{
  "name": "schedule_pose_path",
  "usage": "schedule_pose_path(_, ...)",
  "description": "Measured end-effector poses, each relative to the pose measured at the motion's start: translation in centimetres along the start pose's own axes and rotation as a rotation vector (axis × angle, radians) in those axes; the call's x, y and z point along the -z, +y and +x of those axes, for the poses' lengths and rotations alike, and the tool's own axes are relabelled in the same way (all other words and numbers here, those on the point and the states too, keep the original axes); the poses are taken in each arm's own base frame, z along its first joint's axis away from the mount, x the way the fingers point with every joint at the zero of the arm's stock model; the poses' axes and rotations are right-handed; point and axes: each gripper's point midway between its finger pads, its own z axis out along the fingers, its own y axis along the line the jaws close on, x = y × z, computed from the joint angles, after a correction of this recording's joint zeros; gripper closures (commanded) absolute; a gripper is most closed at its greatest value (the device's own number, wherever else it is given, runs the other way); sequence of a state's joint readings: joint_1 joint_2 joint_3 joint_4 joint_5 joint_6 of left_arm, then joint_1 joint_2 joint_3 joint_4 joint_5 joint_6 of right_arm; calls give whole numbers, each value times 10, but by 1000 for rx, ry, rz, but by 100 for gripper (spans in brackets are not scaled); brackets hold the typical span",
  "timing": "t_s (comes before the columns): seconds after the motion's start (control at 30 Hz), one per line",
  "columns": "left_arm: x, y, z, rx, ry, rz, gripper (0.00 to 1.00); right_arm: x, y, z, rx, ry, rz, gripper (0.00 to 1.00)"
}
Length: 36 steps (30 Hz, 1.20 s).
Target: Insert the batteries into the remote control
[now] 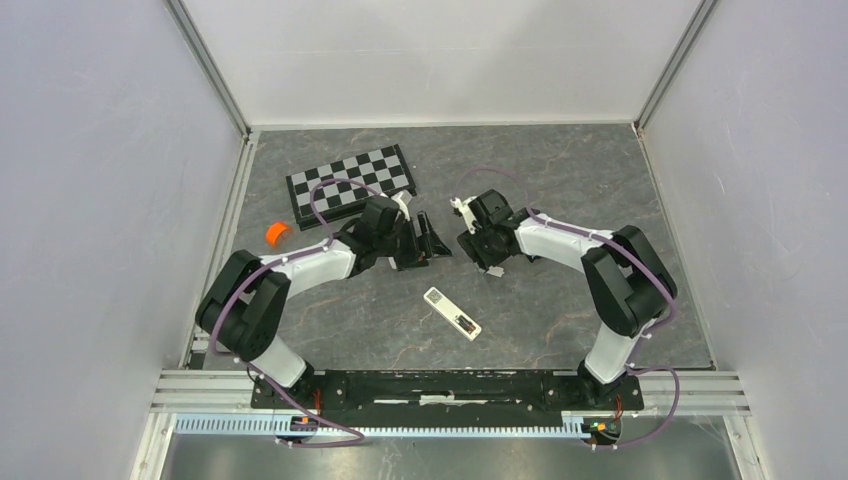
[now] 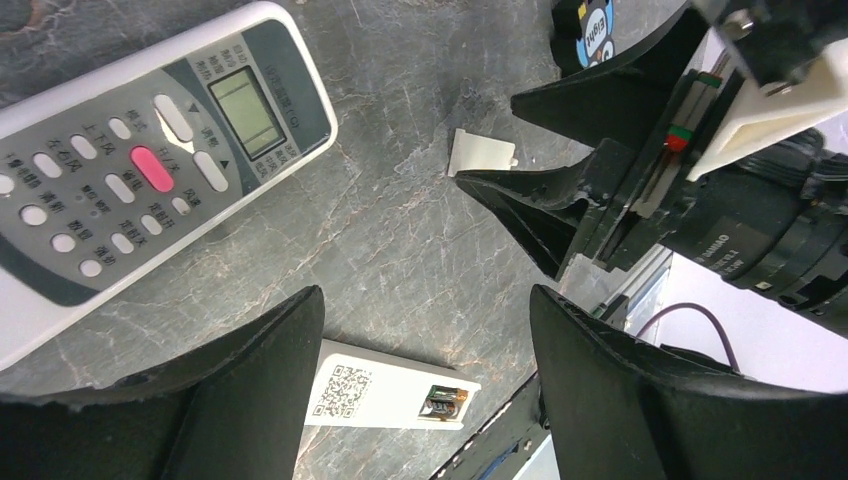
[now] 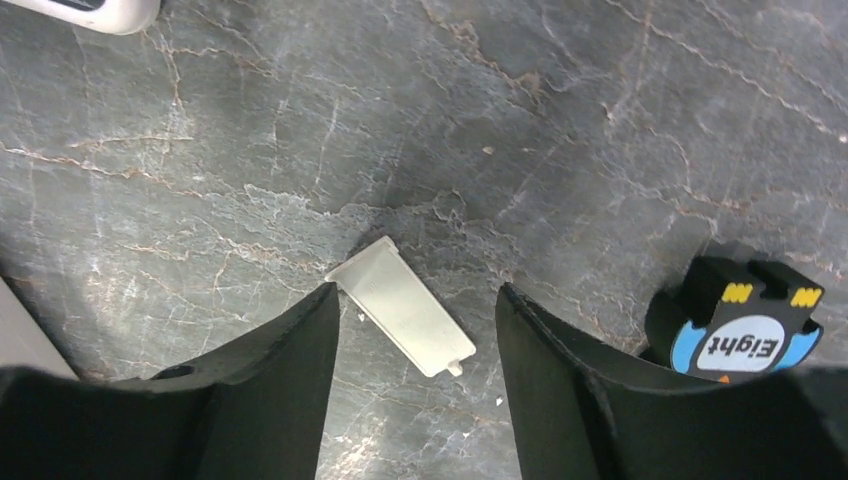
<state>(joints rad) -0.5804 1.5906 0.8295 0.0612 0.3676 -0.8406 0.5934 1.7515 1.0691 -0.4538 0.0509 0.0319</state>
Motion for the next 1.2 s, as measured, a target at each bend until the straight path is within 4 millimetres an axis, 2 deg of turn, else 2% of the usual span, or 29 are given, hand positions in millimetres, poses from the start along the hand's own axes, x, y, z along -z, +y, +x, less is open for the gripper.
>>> schedule_pose_path(0.17, 3, 2, -3, 0, -19, -22, 19, -5, 5, -2, 84, 0, -12, 41)
schedule_pose_path(0.4, 6, 3, -4, -3, -29, -34, 19, -8, 13, -7, 150, -7, -20, 57)
schedule_pose_path(0.77, 9, 5, -3, -3, -28, -49, 19, -16, 17, -23, 120, -17, -29, 64)
schedule_pose_path(0.87, 10, 3, -4, -7, -30, -46, 19, -19, 17, -27, 108, -12, -32, 62)
schedule_pose_path(1.03, 12, 2, -4, -9, -34, -43, 19, -18, 14, -27, 87, -4, -24, 48)
schedule_pose_path(1.2, 13, 1, -5, -10, -35, -42, 19, -18, 11, -26, 109, 2, -34, 48)
